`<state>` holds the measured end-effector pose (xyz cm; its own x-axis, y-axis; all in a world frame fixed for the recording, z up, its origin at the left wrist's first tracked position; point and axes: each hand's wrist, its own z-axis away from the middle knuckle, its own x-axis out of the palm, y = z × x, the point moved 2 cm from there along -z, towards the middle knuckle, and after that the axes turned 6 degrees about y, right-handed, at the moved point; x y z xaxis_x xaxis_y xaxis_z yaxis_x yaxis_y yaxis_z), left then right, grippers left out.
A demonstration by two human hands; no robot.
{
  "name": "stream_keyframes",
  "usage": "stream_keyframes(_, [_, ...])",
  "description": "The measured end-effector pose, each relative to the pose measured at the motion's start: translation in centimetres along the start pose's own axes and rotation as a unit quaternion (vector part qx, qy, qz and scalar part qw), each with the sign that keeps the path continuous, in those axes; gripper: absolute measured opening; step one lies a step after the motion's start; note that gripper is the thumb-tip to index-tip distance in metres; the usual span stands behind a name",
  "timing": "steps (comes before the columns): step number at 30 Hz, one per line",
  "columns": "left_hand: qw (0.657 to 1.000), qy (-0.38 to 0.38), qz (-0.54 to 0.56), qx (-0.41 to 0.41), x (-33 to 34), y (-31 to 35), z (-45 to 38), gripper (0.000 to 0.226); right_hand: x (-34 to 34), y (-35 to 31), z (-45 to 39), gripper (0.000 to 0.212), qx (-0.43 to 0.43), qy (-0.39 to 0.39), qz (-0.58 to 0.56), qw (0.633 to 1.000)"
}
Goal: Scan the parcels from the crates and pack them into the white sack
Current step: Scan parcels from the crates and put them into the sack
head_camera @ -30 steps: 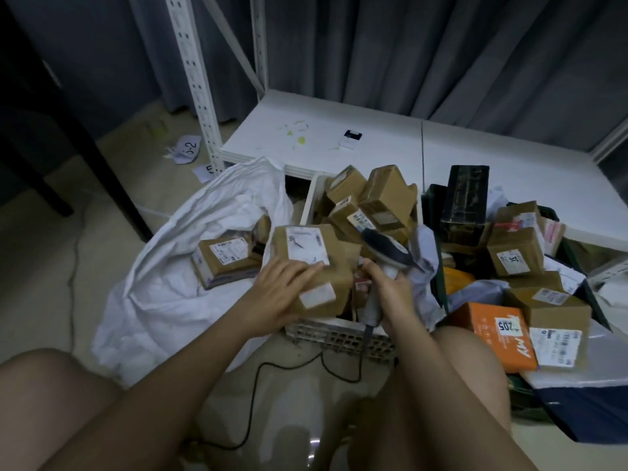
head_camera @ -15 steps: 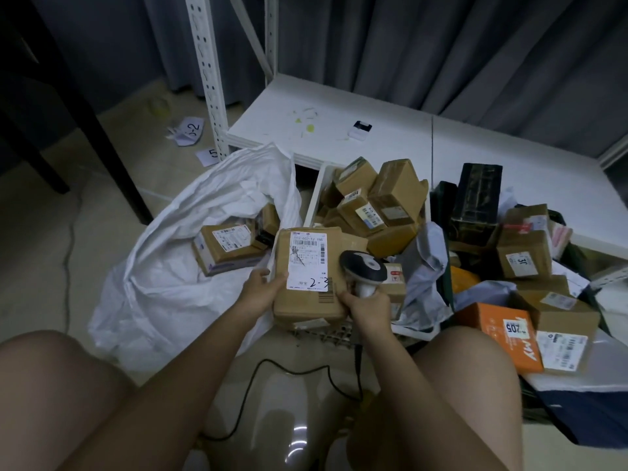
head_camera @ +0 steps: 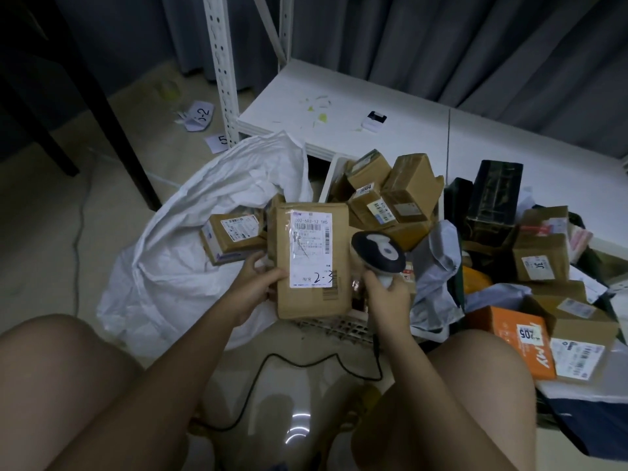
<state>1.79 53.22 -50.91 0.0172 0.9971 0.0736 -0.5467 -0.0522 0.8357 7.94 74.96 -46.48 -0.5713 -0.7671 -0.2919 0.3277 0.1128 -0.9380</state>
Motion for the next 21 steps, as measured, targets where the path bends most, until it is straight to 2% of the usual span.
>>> stream_keyframes(2, [0.997,0.021,-0.02,0.067,-0.8,0.9,1.0,0.073,0.2,-2.2,0.9,0.014,-0.021,-0.012,-0.032,0.999])
stream_keyframes(4, [0.993,0.035,-0.033,0.106,-1.5,1.9,1.9,0.076,0.7,-4.0,1.8,0.005,-0.03,-0.058,-0.043,0.997])
stream_keyframes(7, [0.992,0.041,-0.025,0.114,-2.3,3.2,2.9,0.07,1.6,-5.4,3.6,0.007,0.0,-0.16,-0.05,0.986])
stream_keyframes(9, [0.992,0.045,-0.023,0.113,-2.8,3.6,3.2,0.071,2.0,-5.4,4.8,0.011,-0.009,-0.198,-0.03,0.98])
stream_keyframes(15, [0.991,0.044,-0.017,0.126,-3.5,4.0,4.2,0.063,1.6,-5.3,6.8,0.018,-0.111,-0.185,0.01,0.976])
stream_keyframes(21, [0.99,0.039,-0.013,0.136,-3.6,3.9,4.7,0.059,1.6,-5.9,7.7,0.022,-0.119,-0.164,0.013,0.979])
